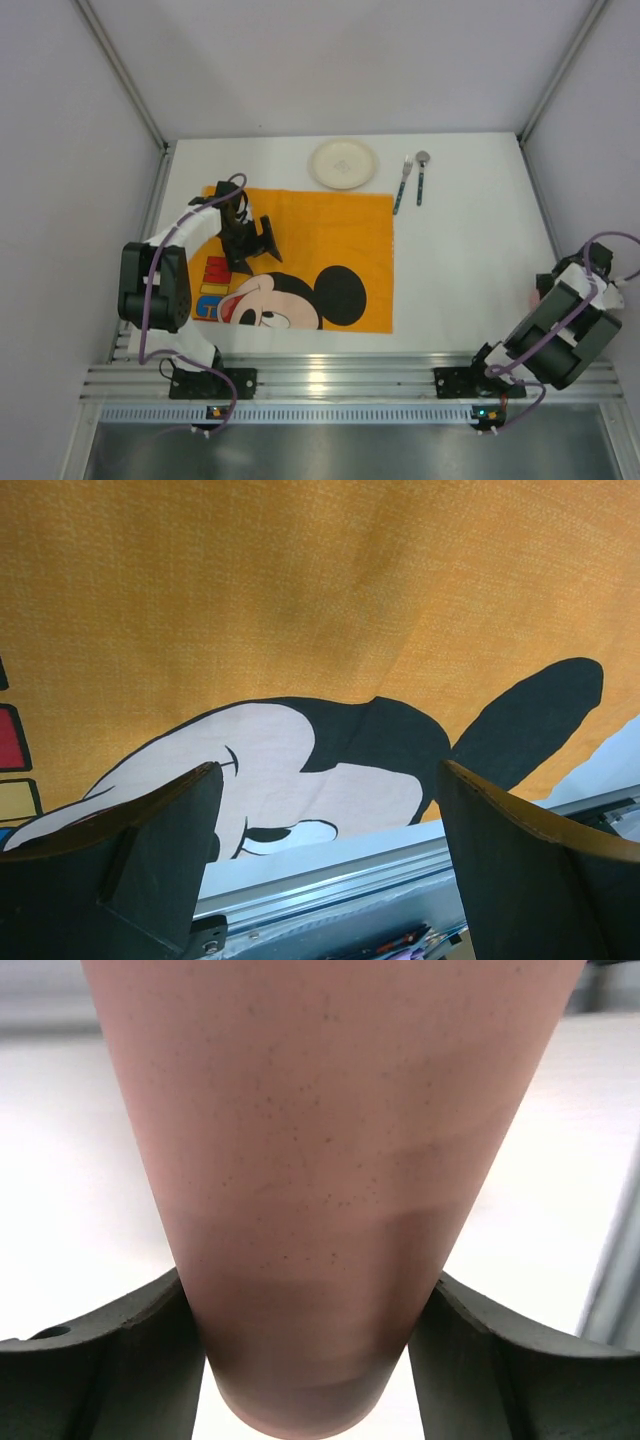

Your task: Set the dinner table for one person

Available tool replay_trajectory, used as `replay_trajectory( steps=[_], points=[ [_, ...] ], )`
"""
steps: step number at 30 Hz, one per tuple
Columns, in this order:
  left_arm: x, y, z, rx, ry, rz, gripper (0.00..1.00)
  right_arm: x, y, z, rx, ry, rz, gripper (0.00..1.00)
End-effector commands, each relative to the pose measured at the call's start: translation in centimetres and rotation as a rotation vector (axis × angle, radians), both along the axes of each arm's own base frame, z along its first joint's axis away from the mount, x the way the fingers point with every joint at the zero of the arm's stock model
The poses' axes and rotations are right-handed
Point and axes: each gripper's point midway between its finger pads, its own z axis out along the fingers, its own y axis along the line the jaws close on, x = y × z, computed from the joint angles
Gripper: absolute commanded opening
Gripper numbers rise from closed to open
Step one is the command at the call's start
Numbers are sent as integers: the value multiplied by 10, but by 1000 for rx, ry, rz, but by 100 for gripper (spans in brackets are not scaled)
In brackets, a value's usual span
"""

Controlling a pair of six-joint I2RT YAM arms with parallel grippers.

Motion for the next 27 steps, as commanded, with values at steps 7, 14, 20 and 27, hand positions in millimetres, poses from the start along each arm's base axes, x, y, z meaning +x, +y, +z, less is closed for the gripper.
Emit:
replay_trajectory(
  steps=[7, 14, 20, 27],
  points=[
    [10, -1, 16, -2, -41, 29, 92, 102, 86, 55, -19, -230, 385, 7],
    [12, 3, 34, 16, -93, 56, 92, 165, 273, 103, 55, -305, 906, 0],
    [-5, 6, 40, 14, -119, 89, 92, 158, 416, 95, 180, -356, 1171, 0],
    [-27, 9, 48, 6, -143, 114, 92, 174, 487, 46, 221, -287, 1364, 0]
  ],
)
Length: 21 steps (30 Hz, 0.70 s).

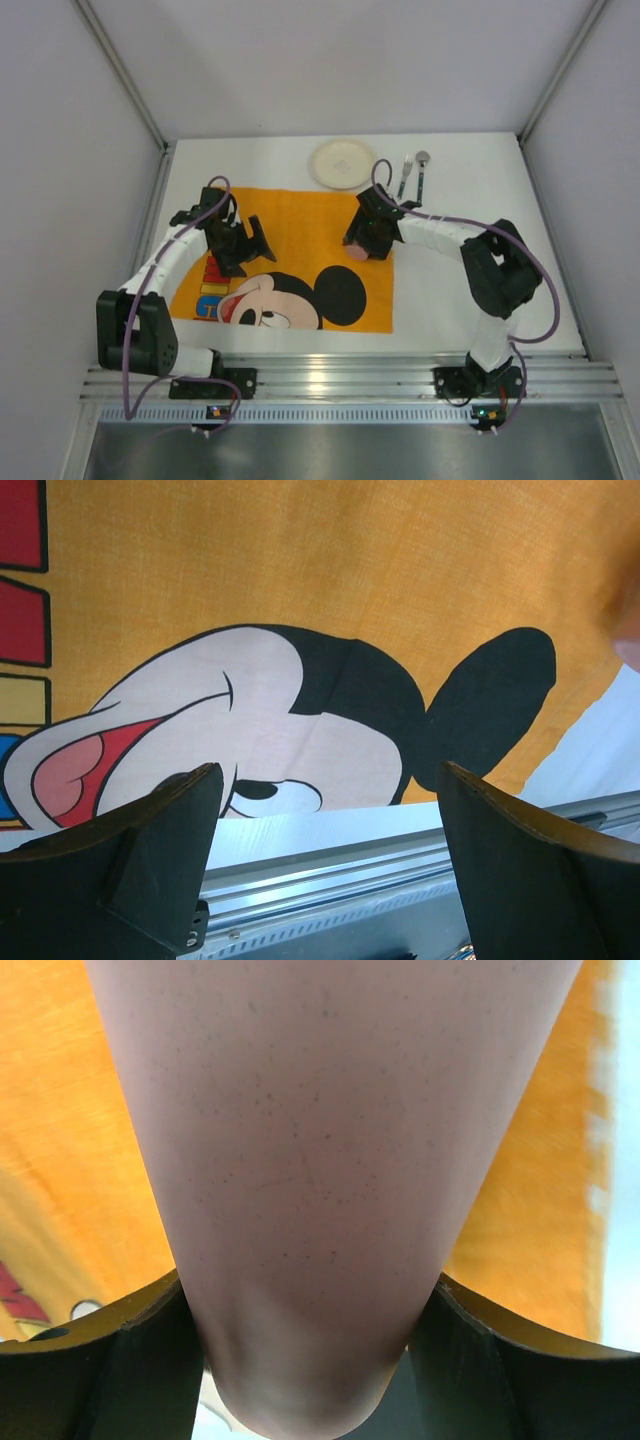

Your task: Set the dinner table for one person

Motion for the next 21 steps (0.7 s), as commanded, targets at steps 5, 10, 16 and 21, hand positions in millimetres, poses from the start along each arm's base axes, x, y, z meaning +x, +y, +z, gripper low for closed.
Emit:
replay_trajectory(
  steps=[5, 10, 16, 21],
  points=[
    [-11, 5, 12, 17, -30, 35, 92, 7, 53, -8, 35, -29, 143, 41],
    [-14, 7, 10, 25, -27, 44, 92, -7, 62, 10, 47, -67, 290, 100],
    [-10, 6, 8, 14, -33, 56, 92, -2, 53, 78, 59, -226, 447, 100],
    [-4, 4, 7, 5, -34, 72, 92, 27, 5, 129, 61, -345, 368, 100]
  ],
)
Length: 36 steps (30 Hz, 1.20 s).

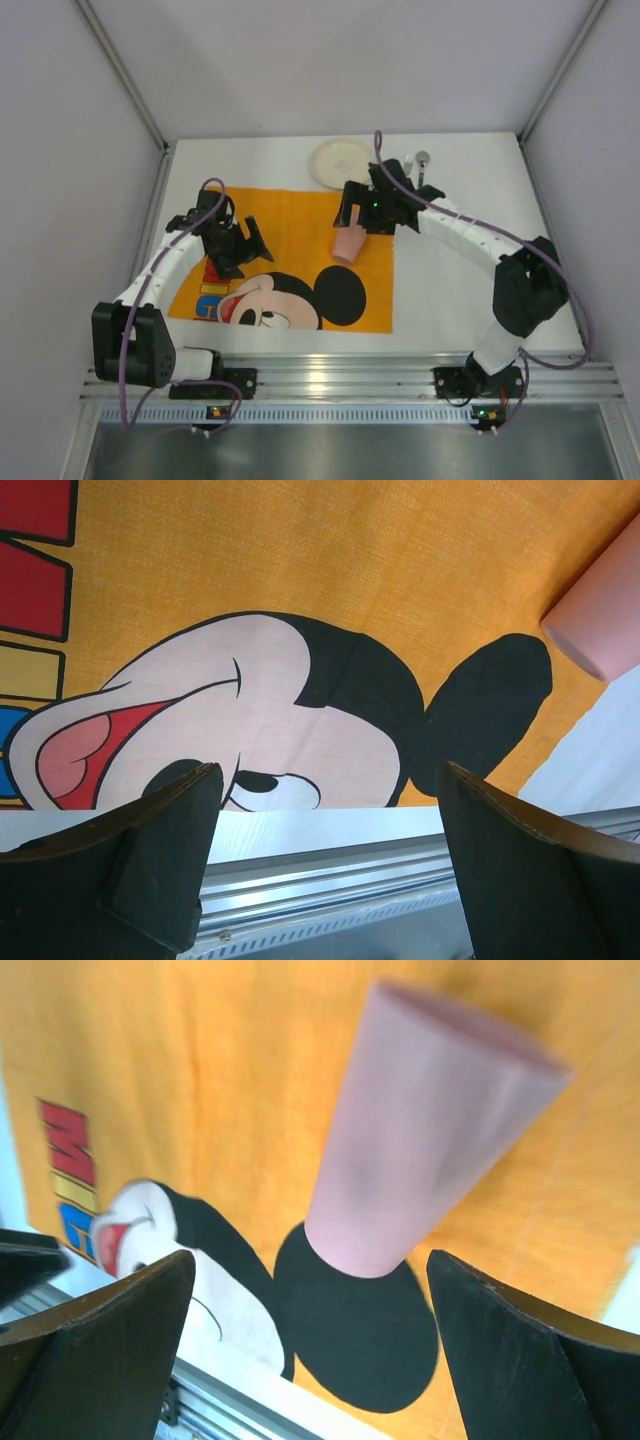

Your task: Set the dinner table for one person

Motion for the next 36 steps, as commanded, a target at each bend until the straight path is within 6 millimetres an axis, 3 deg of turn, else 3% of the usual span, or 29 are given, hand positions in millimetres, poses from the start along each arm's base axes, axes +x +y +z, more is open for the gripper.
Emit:
replay_trajectory(
  steps=[1, 4, 7, 11, 16, 20, 32, 36],
  points=[
    [7, -2, 1, -13, -16, 26, 92, 40, -46, 70, 55, -176, -50, 100],
    [11, -3, 1, -20, -23, 40, 92, 68, -74, 80, 63, -206, -86, 100],
    [14, -4, 1, -24, -19, 54, 92, 99, -85, 81, 66, -229, -79, 100],
    [16, -4, 2, -26, -18, 69, 92, 134, -69, 67, 130, -201, -18, 100],
    [15, -1, -1, -16, -10, 91, 92, 142, -35, 57, 293, -143, 56, 100],
    [16, -3, -4, -30, -9, 110, 92, 127, -28, 33, 340, -67, 58, 100],
    [19, -4, -12, -40, -9, 125, 92, 63, -21, 31, 503, 15, 165, 100],
    [17, -3, -13, -31, -8, 117, 92, 48, -23, 41, 522, 12, 193, 100]
  ],
)
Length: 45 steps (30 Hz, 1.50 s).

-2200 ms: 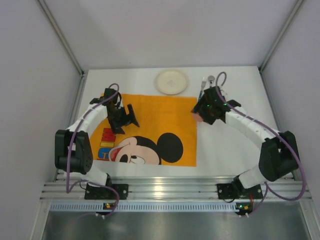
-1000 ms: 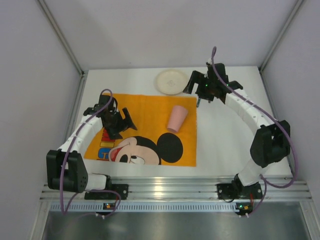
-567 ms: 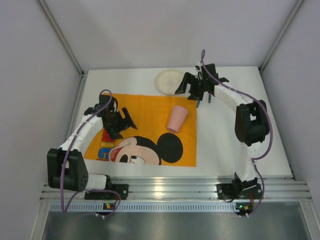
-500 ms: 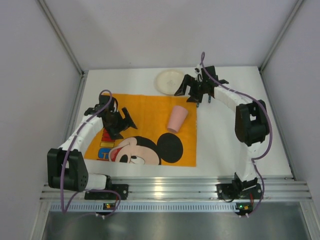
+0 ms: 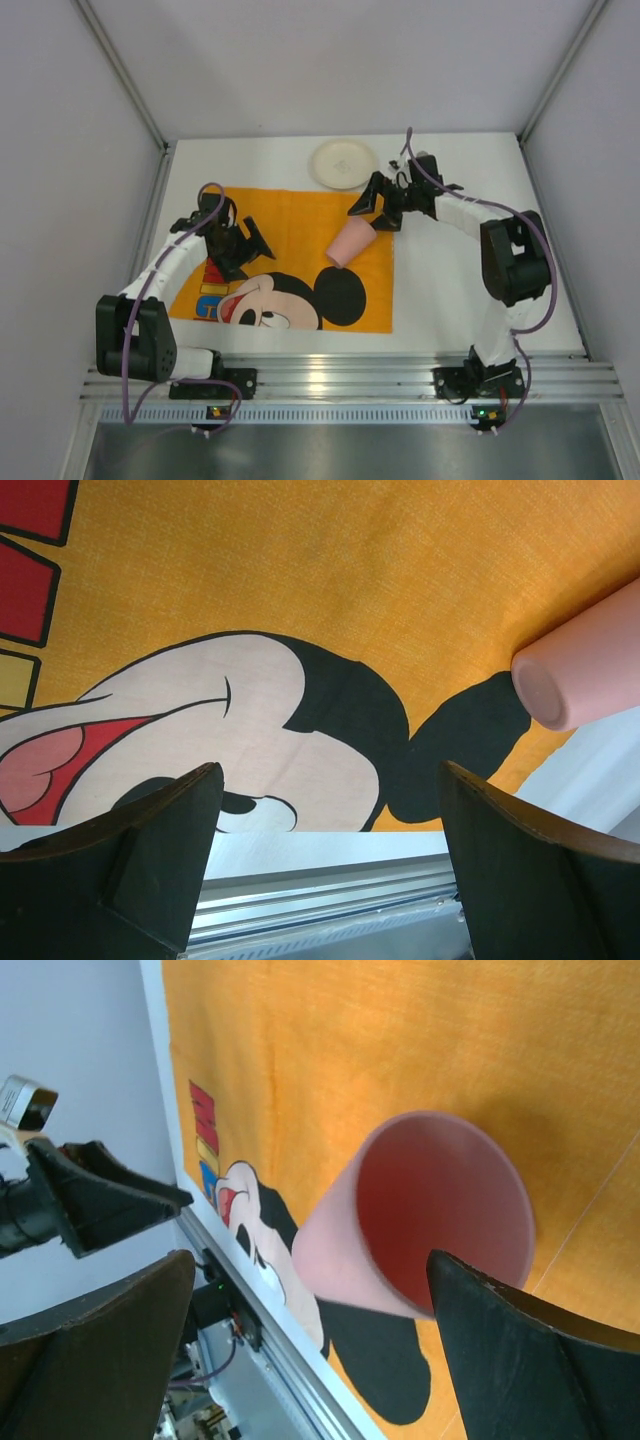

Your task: Set the dinner table for one person

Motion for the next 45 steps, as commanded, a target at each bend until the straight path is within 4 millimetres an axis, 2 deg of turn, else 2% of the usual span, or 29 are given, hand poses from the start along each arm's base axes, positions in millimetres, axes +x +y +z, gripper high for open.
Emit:
replay_trajectory(
  steps=[1, 2, 5, 7, 10, 19, 21, 22, 24, 25, 26, 27, 28, 29, 30, 31, 32, 33, 34, 35, 36, 37, 38, 39, 40, 41, 42, 44, 45],
  points=[
    [7, 1, 0, 6, -34, 1, 92, -11, 6, 50, 86, -131, 55, 100],
    [6, 0, -1, 5, -33, -1, 92, -16, 6, 58, 93, -146, 60, 100],
    [2, 0, -2, 2, -36, -2, 92, -31, 3, 60, 107, -136, 70, 100],
    [0, 0, -3, 2, -32, -7, 92, -41, 3, 56, 122, -118, 82, 99],
    [-1, 1, -3, 6, -34, -17, 92, -58, 1, 35, 131, -67, 79, 96],
    [-8, 2, 2, 12, -41, -28, 92, -69, 11, 22, 164, -55, 63, 89],
    [-12, 3, 1, 15, -37, -30, 92, -71, 14, 22, 166, -55, 65, 77],
    [-14, 3, 1, 15, -37, -30, 92, -71, 15, 24, 169, -60, 65, 66],
    [-16, 5, 0, 22, -37, -31, 92, -70, 14, 24, 162, -68, 53, 52],
    [-18, 5, 0, 22, -37, -31, 92, -70, 13, 28, 163, -77, 49, 36],
    [-18, 5, 0, 20, -38, -31, 92, -69, 12, 29, 159, -81, 46, 29],
    [-20, 5, -1, 22, -34, -31, 92, -65, 10, 30, 152, -95, 47, 22],
    [-21, 6, -1, 22, -36, -32, 92, -60, 11, 37, 144, -100, 51, 9],
    [-22, 6, 0, 22, -39, -31, 92, -51, 5, 40, 122, -132, 53, 3],
    [-22, 6, -1, 22, -38, -32, 92, -34, 7, 63, 116, -206, 55, 0],
    [-22, 6, 0, 23, -42, -31, 92, -35, 0, 56, 57, -134, 53, 0],
    [-22, 6, 2, 24, -48, -34, 92, -23, -6, 58, -18, -197, 57, 0],
    [-23, 7, 3, 27, -51, -34, 92, 3, -6, 99, -47, -305, 44, 0],
    [-22, 7, 4, 31, -55, -34, 92, -1, -16, 87, -145, -217, 48, 0],
    [-21, 8, 7, 32, -64, -37, 92, 15, -29, 91, -267, -280, 30, 0],
    [-22, 8, 8, 36, -64, -39, 93, 35, -30, 137, -302, -383, 1, 0],
    [-22, 9, 11, 40, -76, -40, 93, 33, -40, 120, -396, -297, 11, 0],
    [-22, 9, 12, 42, -80, -43, 93, 44, -54, 123, -498, -316, -21, 0],
    [-22, 10, 13, 45, -84, -44, 93, 56, -55, 153, -517, -384, -46, 0],
    [-22, 10, 14, 46, -86, -46, 93, 54, -63, 132, -588, -304, -30, 0],
    [-22, 10, 15, 47, -92, -50, 93, 59, -74, 130, -659, -307, -56, 0],
    [-23, 10, 14, 48, -83, -50, 93, 60, -75, 131, -687, -311, -62, 0],
    [-24, 10, 13, 46, -78, -53, 93, 59, -84, 114, -770, -279, -62, 0],
    [-24, 10, 14, 46, -81, -53, 93, 54, -80, 103, -803, -262, -41, 0]
  ],
)
